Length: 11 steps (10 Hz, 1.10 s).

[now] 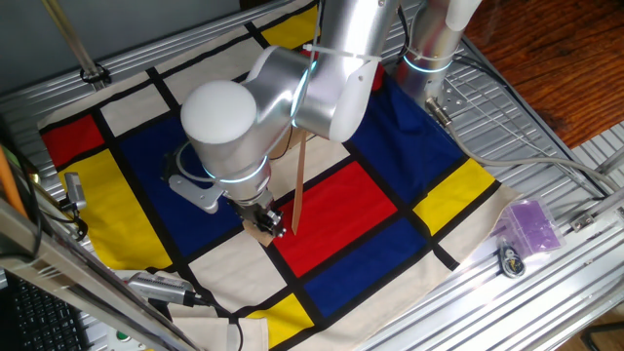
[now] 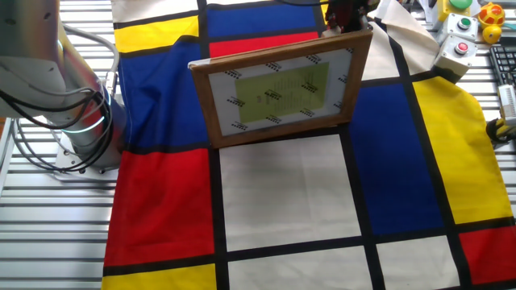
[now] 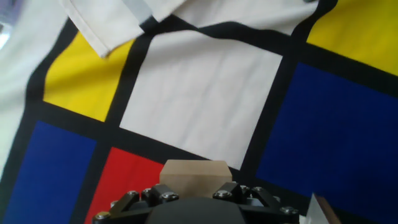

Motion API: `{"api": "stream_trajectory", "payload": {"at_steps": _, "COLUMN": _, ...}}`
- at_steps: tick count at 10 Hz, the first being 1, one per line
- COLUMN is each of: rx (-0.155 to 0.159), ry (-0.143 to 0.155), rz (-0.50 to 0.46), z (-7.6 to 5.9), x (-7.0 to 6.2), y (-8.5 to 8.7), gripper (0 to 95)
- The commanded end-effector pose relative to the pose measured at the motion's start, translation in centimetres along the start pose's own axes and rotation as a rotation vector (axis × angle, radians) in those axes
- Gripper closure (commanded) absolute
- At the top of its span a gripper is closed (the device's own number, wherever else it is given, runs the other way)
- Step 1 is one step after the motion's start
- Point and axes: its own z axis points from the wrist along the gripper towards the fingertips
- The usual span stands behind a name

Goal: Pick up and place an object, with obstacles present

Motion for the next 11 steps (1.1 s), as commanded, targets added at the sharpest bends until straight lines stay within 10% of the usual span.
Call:
{"api": "stream_trajectory", "payload": {"at_steps": 1, "rx": 0.004, "ry": 0.003, "rz": -0.005, "z": 0.2, "x": 0.01, "y": -0.05, "gripper": 95.0}}
{"api": "stream_trajectory", "payload": {"at_steps": 11, "rx": -0.006, "ry": 0.009, "rz": -0.008, "z": 0.44, "x": 0.03, "y": -0.01, "gripper": 95.0}}
